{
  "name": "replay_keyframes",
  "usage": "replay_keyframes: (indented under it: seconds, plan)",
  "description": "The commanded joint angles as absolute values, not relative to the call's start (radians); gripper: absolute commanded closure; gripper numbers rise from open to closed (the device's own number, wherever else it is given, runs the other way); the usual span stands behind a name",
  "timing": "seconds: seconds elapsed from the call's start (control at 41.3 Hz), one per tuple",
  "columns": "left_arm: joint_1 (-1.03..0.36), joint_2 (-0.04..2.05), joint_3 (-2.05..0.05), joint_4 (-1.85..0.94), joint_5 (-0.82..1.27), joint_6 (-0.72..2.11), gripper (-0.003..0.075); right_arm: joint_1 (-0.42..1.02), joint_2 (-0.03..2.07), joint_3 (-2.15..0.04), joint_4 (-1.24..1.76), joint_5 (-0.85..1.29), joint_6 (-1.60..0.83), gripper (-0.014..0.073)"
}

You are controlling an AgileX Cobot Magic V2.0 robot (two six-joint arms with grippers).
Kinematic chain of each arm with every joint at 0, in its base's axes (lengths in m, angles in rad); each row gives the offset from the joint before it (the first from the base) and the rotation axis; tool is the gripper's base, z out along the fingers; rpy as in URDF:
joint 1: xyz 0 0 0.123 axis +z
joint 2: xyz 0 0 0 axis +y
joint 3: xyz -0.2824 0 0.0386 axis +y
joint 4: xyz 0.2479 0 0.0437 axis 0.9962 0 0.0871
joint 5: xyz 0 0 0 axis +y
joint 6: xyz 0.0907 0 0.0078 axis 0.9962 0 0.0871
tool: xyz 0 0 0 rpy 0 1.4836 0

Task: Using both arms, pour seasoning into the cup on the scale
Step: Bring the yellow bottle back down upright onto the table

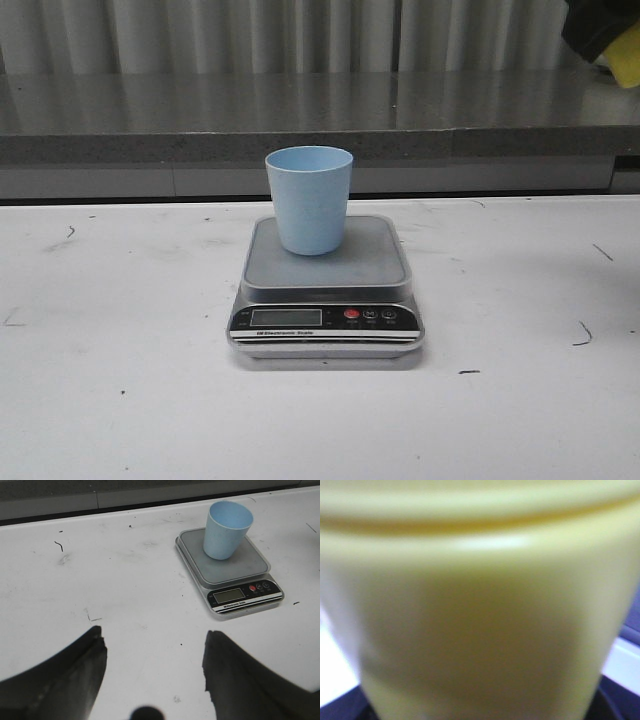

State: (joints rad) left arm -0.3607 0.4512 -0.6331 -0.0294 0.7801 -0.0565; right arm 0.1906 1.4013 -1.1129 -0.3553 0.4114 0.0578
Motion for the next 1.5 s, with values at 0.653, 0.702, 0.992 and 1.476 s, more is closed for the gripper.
replay_keyframes:
  seconds: [0.653,0.702,0.992,1.476]
  plan:
    - [-0.361,0.457,-0.661,-0.041,0.709,-0.059,0.03,0.023,1.628,-0.576,-0.201,-0.964,0.061,0.0265]
    - [-0.361,0.457,-0.661,-0.041,0.709,-0.059,0.03,0.023,1.665,-0.578,-0.201,-1.024,0.061,0.0265]
    - [-0.361,0.457,-0.661,-0.041,0.709,-0.059,0.03,0.023,1.827,-0.637,-0.191,-1.129,0.072,0.0265]
    - [-0.361,0.457,-0.661,-0.041,0.709,-0.059,0.03,0.026,1.953,-0.773,-0.201,-1.127,0.13,0.0264]
